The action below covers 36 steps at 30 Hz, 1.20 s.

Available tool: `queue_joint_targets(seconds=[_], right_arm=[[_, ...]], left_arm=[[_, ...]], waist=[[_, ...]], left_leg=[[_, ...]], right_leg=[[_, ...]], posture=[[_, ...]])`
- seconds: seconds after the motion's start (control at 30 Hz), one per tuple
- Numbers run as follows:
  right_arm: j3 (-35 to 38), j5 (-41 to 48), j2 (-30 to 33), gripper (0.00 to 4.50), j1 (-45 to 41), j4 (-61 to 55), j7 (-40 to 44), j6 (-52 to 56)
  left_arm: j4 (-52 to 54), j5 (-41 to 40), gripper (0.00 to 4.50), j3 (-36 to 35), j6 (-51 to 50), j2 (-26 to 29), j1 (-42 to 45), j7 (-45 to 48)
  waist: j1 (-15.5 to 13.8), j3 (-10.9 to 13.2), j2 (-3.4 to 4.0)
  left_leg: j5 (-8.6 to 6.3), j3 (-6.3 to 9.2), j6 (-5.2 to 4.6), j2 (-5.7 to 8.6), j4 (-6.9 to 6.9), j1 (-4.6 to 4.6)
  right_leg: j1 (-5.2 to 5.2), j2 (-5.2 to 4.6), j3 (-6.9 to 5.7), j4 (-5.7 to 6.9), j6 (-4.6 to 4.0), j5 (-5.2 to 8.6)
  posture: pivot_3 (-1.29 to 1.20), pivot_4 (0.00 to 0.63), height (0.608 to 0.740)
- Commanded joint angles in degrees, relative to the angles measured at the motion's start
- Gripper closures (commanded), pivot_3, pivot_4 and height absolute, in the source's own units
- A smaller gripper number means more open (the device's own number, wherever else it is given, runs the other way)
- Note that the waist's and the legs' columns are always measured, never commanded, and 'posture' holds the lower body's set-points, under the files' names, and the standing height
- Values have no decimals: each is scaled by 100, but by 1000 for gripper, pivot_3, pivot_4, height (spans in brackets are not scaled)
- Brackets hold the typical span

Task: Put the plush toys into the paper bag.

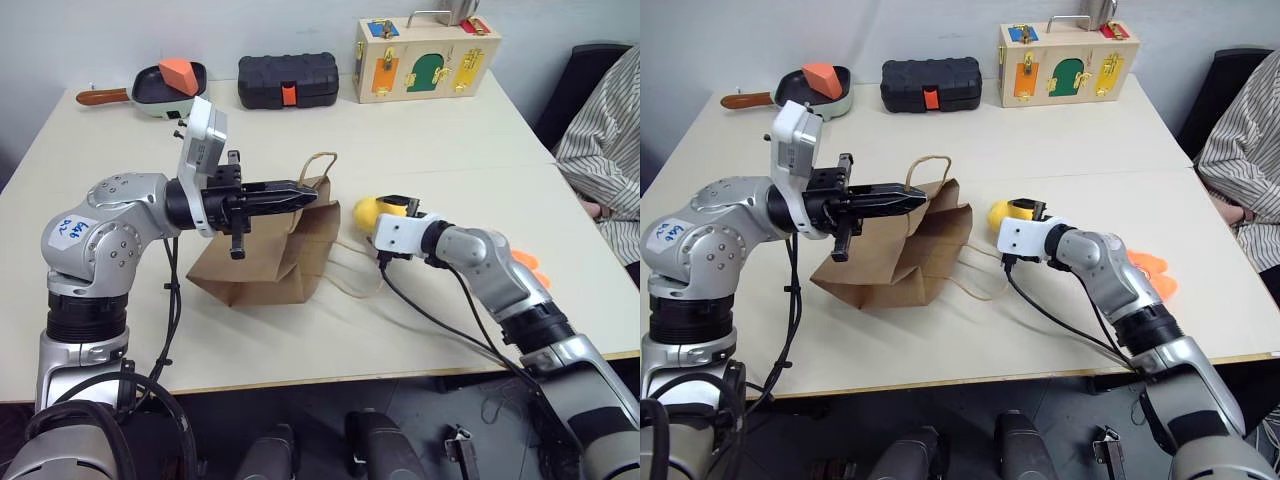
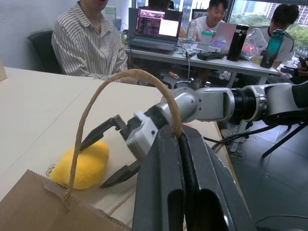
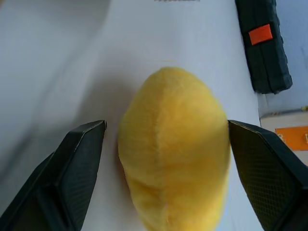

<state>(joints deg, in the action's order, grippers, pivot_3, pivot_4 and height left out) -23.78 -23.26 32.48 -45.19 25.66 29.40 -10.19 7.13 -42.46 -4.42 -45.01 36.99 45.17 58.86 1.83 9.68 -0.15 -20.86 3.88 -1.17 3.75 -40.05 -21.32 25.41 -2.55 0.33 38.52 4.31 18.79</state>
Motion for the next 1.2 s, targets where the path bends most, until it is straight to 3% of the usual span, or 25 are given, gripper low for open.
queue_joint_targets(seconds=[0.03, 0.23, 0.37, 0.47, 0.57, 0.77, 0.93, 1.2], right_arm=[[26, -195, -43, 1401, -150, 565, -295, -432], [677, 376, 177, 3369, 158, 166, -179, -496], [1676, 2327, 180, 4438, 663, -1537, 805, 29], [1752, 2816, 358, 4473, 901, -2626, 1409, 0], [1142, 1543, 588, 4473, 847, -2717, 1388, -1338], [402, 7, 395, 4473, 242, -1749, 779, -3147], [-105, -706, -85, 4473, -421, -1042, 334, -4069], [-876, -448, -1089, 4473, -1343, 883, 614, -4806]], left_arm=[[146, -66, 4500, -131, 57, 46, 86, -32], [178, -86, 4500, -149, 63, 49, 50, -61], [161, -104, 4500, -169, 54, 31, 42, -88], [141, -142, 4500, -184, 19, 15, 66, -99], [111, -154, 4500, -179, 9, 8, 123, -90], [50, -261, 4500, -234, -87, -24, 286, -144], [102, -294, 4500, -223, -109, -32, 283, -152], [193, -314, 4500, -152, -104, -47, 181, -114]], waist=[[4, 0, 0], [-12, 0, 0], [-11, 1, 1], [26, 1, 2], [23, 1, 2], [-12, 1, 1], [18, 1, 2], [136, 1, 2]], left_leg=[[0, 0, 0, 0, -2, 0], [0, 3, 0, 0, -2, 0], [0, 7, 0, 0, -4, -6], [0, 7, 1, -4, -2, -6], [-3, 9, 6, -4, 2, 5], [-3, 7, 7, 4, -4, 5], [-3, 8, 7, 5, -4, 5], [-1, 12, 10, 4, -7, 9]], right_leg=[[0, 0, 0, 0, 0, 0], [-1, 0, -2, 2, 0, 0], [-1, 0, -1, 0, 0, 0], [3, 5, -4, -6, 0, 0], [3, 9, -2, 1, 0, 0], [5, 4, 3, -4, 0, 0], [6, 3, -1, -1, -1, 0], [6, 4, -7, 4, -1, 1]], posture=[[0, 150, 740], [0, 150, 740], [0, 150, 740], [0, 150, 740], [0, 150, 740], [0, 150, 740], [0, 150, 740], [0, 150, 740]])
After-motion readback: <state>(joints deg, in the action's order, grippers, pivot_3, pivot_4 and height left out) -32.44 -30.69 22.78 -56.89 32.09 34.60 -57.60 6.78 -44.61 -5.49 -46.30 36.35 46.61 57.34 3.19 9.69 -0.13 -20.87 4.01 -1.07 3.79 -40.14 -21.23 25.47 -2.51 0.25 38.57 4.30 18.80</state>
